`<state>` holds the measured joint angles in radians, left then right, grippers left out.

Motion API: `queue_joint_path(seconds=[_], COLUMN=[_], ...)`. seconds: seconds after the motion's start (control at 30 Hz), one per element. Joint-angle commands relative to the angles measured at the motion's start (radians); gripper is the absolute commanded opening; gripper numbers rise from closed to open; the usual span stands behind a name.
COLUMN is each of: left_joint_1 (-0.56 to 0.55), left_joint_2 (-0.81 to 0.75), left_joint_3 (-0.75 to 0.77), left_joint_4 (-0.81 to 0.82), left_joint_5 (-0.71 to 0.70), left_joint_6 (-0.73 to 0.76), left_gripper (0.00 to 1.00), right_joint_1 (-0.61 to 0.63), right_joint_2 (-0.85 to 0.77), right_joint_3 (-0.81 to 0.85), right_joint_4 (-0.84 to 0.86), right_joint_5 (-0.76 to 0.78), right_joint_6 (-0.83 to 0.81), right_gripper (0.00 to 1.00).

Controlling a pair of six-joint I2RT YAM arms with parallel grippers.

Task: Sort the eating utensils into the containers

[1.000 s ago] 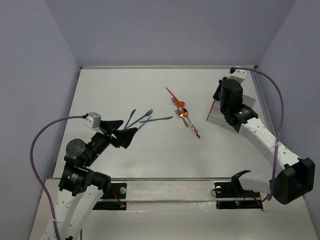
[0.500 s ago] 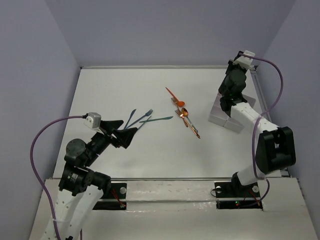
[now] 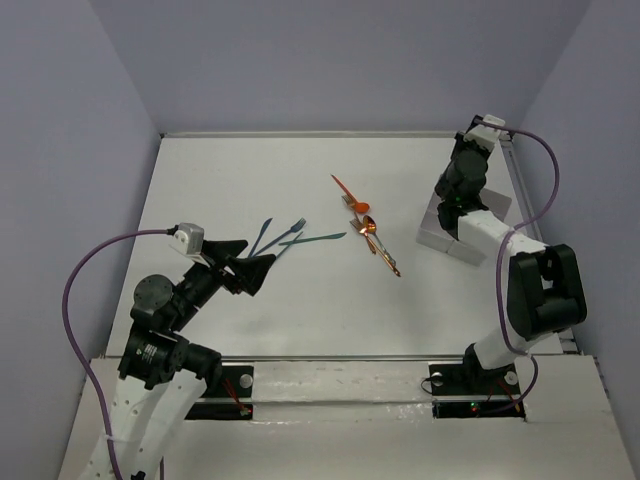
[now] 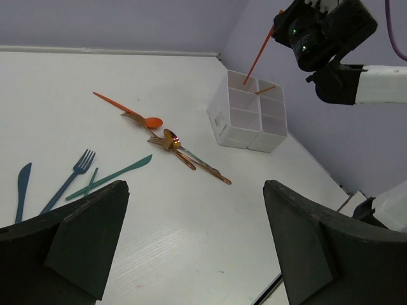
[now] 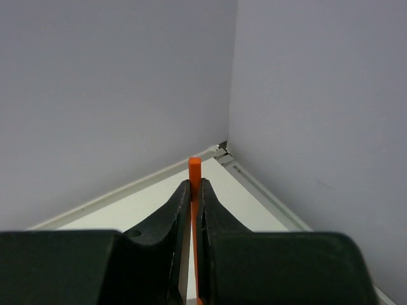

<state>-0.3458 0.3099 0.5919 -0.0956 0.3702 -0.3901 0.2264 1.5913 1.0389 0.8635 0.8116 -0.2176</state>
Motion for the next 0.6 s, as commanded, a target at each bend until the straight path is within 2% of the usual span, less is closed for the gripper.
queue_joint_path(seconds=[0.0, 0.1, 0.2, 0.23, 0.27, 0.33, 0.37, 0.4, 0.47, 0.57], left_joint_1=[-0.005, -0.005, -0.005, -0.005, -0.005, -0.005, -0.005, -0.005, -0.005, -0.005], left_joint_2=[0.003, 0.005, 0.006, 0.005, 0.006, 0.005, 0.006, 0.005, 0.005, 0.008], left_joint_3=[0.017, 0.017, 0.016, 0.016, 0.016, 0.014, 0.014, 0.016, 0.016, 0.016], left_joint_4=[0.039, 0.039, 0.04, 0.04, 0.04, 0.042, 0.042, 0.042, 0.042, 0.042], left_joint_5=[0.01, 0.01, 0.013, 0.012, 0.013, 0.013, 0.013, 0.013, 0.013, 0.015], left_joint_6=[0.011, 0.011, 0.011, 0.011, 0.011, 0.011, 0.011, 0.011, 0.011, 0.01], left_gripper=[0.99, 0.99, 0.99, 0.99, 0.99, 0.99, 0.99, 0.99, 0.99, 0.99], right_joint_1=[-0.004, -0.004, -0.004, -0.004, -0.004, -0.004, -0.004, -0.004, -0.004, 0.011], right_joint_2=[-0.019, -0.01, -0.022, -0.027, -0.033, -0.051, -0.057, -0.06, -0.071, -0.108], right_joint_3=[-0.051, -0.072, -0.089, -0.085, -0.08, -0.05, -0.033, 0.008, 0.053, 0.096], right_joint_4=[0.063, 0.06, 0.039, 0.014, -0.027, -0.088, -0.172, -0.214, -0.365, -0.504], right_joint_5=[0.009, 0.008, -0.005, -0.009, -0.014, -0.031, -0.032, -0.035, -0.049, -0.11], right_joint_6=[0.056, 0.061, 0.086, 0.096, 0.106, 0.13, 0.144, 0.174, 0.213, 0.308], right_gripper=[0.07, 0.07, 0.14, 0.17, 0.26, 0.36, 0.46, 0.51, 0.58, 0.6])
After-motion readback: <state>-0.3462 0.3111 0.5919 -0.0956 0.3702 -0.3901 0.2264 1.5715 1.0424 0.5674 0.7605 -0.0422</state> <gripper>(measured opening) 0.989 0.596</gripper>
